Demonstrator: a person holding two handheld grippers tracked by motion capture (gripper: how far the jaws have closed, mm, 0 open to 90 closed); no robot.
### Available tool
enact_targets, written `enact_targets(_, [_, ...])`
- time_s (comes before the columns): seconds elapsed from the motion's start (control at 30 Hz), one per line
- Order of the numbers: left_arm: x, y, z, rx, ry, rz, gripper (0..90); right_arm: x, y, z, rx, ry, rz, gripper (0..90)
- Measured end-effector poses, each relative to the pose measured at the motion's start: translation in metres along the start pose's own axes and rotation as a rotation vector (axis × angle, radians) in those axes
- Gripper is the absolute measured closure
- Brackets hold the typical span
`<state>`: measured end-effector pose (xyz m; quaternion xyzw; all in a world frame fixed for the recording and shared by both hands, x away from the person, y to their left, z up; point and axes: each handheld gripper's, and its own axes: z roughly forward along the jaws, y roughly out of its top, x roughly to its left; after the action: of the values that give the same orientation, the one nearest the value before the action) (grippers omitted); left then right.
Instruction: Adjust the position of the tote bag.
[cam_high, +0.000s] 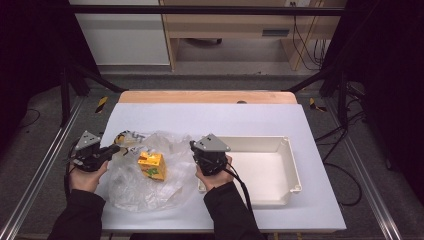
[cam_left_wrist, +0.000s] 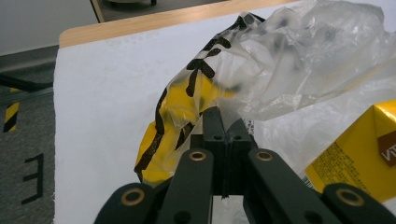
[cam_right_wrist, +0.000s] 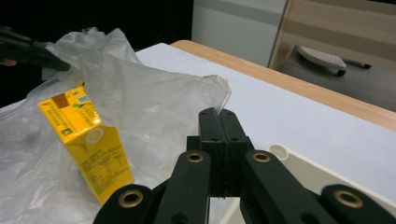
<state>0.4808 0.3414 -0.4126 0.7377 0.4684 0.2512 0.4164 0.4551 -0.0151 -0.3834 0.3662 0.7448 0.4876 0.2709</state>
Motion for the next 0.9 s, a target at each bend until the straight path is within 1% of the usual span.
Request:
enact_targets(0.03, [0.001, -0.001, -0.001, 0.0, -0.008, -0.01, 88.7, 0.002, 0.0, 0.0, -0.003, 0.007, -0.004, 90.0])
enact_targets(0.07, [0.001, -0.001, -0.001, 0.0, -0.008, -0.01, 79.8, 0.002, 0.0, 0.0, -0.003, 0.007, -0.004, 90.0])
enact_targets(0.1, [0.0, -0.001, -0.002, -0.006, 0.0, -0.007, 75.3, 0.005, 0.002, 0.0, -0.004, 0.017, -0.011, 90.0])
enact_targets(0.13, [-0.002, -0.001, -0.008, -0.028, -0.01, 0.004, 71.9, 0.007, 0.003, 0.0, -0.003, 0.019, -0.014, 90.0])
enact_targets(0.23, [-0.007, 0.001, -0.02, -0.069, -0.014, 0.022, 57.3, 0.01, 0.004, 0.0, -0.005, 0.025, -0.019, 90.0])
enact_targets(0.27, [-0.009, 0.002, -0.026, -0.084, -0.021, 0.027, 54.0, 0.01, 0.004, 0.0, -0.005, 0.027, -0.019, 90.0])
enact_targets(0.3, [-0.009, 0.002, -0.026, -0.084, -0.021, 0.027, 51.3, 0.011, 0.003, 0.0, -0.003, 0.03, -0.02, 90.0])
enact_targets(0.33, [-0.013, 0.004, -0.034, -0.103, -0.026, 0.036, 48.9, 0.011, 0.003, 0.0, -0.004, 0.032, -0.02, 90.0])
enact_targets(0.37, [-0.013, 0.004, -0.034, -0.103, -0.026, 0.036, 46.7, 0.011, 0.003, 0.0, -0.004, 0.032, -0.02, 90.0])
enact_targets(0.4, [-0.017, 0.008, -0.04, -0.118, -0.036, 0.036, 44.3, 0.012, 0.003, 0.0, -0.006, 0.032, -0.02, 90.0])
enact_targets(0.47, [-0.023, 0.013, -0.042, -0.136, -0.046, 0.043, 40.8, 0.013, 0.004, -0.001, -0.012, 0.036, -0.018, 90.0])
enact_targets(0.5, [-0.023, 0.013, -0.042, -0.136, -0.046, 0.043, 39.4, 0.013, 0.004, -0.001, -0.012, 0.036, -0.018, 90.0])
enact_targets(0.53, [-0.026, 0.015, -0.042, -0.138, -0.051, 0.052, 37.8, 0.013, 0.005, -0.002, -0.016, 0.039, -0.017, 90.0])
enact_targets(0.57, [-0.033, 0.02, -0.042, -0.137, -0.046, 0.08, 36.6, 0.013, 0.005, -0.002, -0.015, 0.04, -0.017, 90.0])
enact_targets(0.6, [-0.036, 0.023, -0.042, -0.134, -0.044, 0.091, 35.3, 0.013, 0.006, -0.002, -0.018, 0.04, -0.017, 90.0])
enact_targets(0.7, [-0.042, 0.031, -0.042, -0.145, -0.05, 0.105, 33.1, 0.014, 0.007, -0.003, -0.02, 0.042, -0.016, 90.0])
enact_targets(0.77, [-0.043, 0.036, -0.038, -0.141, -0.049, 0.102, 30.6, 0.014, 0.007, -0.003, -0.02, 0.043, -0.018, 90.0])
enact_targets(0.83, [-0.041, 0.038, -0.035, -0.136, -0.044, 0.1, 29.3, 0.014, 0.008, -0.004, -0.02, 0.041, -0.019, 90.0])
enact_targets(0.87, [-0.037, 0.039, -0.027, -0.122, -0.041, 0.08, 29.9, 0.014, 0.008, -0.004, -0.019, 0.04, -0.018, 90.0])
enact_targets(0.9, [-0.037, 0.039, -0.027, -0.122, -0.041, 0.08, 32.7, 0.014, 0.008, -0.004, -0.018, 0.039, -0.02, 90.0])
